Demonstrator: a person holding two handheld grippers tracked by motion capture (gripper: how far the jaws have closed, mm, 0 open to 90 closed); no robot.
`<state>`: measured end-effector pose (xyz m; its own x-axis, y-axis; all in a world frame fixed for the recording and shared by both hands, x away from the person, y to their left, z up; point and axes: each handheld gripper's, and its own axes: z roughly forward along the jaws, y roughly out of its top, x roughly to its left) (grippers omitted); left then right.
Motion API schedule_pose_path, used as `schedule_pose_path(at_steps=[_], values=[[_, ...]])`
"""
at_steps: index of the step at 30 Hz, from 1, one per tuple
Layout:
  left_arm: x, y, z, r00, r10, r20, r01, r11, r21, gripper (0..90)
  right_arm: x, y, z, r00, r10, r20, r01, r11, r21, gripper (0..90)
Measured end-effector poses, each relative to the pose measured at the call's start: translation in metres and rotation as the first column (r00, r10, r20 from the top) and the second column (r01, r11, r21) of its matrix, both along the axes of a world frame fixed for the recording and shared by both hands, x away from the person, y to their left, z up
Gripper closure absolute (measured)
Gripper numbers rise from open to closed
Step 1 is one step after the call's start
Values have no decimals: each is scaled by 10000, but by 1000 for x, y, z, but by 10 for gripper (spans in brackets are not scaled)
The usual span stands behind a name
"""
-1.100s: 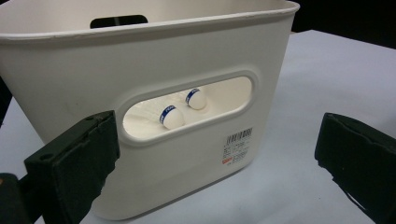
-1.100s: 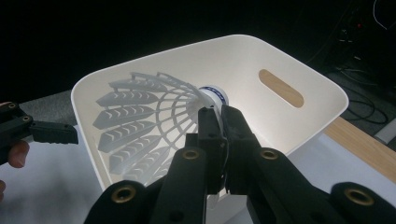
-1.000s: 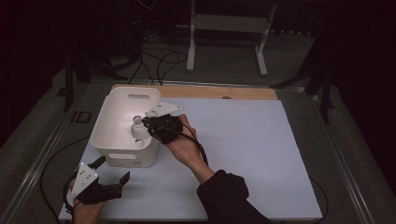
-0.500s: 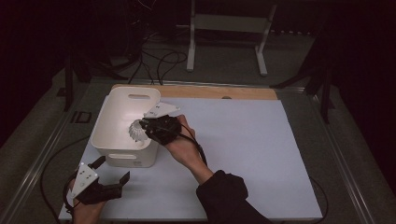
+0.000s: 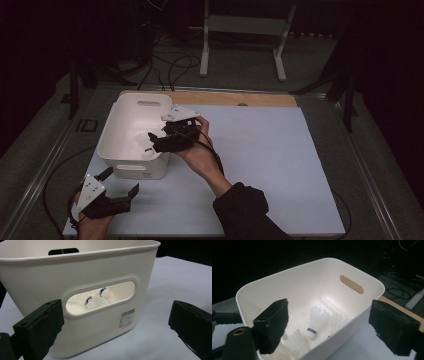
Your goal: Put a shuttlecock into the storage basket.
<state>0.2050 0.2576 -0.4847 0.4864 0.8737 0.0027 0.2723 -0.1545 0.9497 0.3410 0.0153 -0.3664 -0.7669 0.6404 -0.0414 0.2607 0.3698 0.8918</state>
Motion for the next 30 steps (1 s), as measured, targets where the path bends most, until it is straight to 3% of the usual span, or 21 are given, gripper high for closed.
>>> schedule_pose_path(at_steps=[16, 22, 23, 30], values=[[0, 0, 0, 10000, -12, -21, 12, 10000, 21, 7, 4, -8, -5, 9995, -268, -158, 266, 9995, -181, 98], [0, 0, 0, 10000, -13, -16, 13, 10000, 25, 8, 6, -11, -6, 9993, -348, -167, 346, 9993, -105, 91], [0, 0, 0, 10000, -18, -15, 18, 10000, 26, 7, 8, -15, -6, 9986, -329, -406, 336, 9993, 154, 90], [0, 0, 0, 10000, 4, -3, -4, 10000, 3, 7, 12, -22, -10, 9974, -509, -502, 519, 9985, 188, 90]])
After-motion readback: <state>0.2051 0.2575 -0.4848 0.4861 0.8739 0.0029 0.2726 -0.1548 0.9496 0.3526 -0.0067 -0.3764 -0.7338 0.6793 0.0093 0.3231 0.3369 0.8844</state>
